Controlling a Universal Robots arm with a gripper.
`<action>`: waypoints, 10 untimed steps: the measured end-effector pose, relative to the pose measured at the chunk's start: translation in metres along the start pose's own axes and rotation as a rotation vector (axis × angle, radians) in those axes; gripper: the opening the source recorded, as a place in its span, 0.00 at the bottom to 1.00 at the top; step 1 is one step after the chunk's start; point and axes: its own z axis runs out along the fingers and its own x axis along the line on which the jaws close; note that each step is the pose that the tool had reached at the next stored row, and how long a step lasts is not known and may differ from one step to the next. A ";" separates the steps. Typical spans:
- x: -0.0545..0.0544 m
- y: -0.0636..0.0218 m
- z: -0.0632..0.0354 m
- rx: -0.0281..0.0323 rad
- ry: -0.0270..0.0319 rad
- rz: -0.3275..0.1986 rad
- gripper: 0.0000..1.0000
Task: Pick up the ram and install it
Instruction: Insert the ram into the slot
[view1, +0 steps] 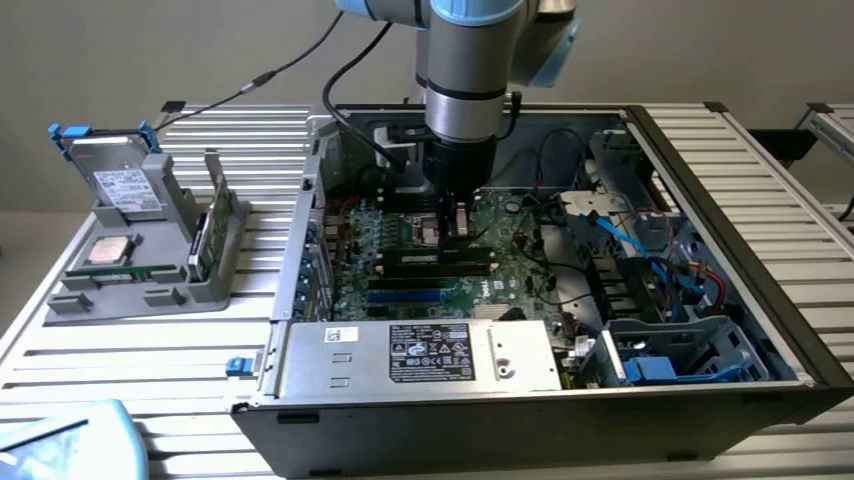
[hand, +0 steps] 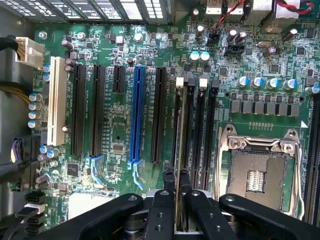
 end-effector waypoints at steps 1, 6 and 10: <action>0.000 0.0000 0.0000 -0.0002 0.0031 0.000 0.14; 0.000 -0.0001 0.0016 -0.0003 0.0074 -0.001 0.14; 0.000 -0.0001 0.0018 -0.0003 0.0077 -0.001 0.14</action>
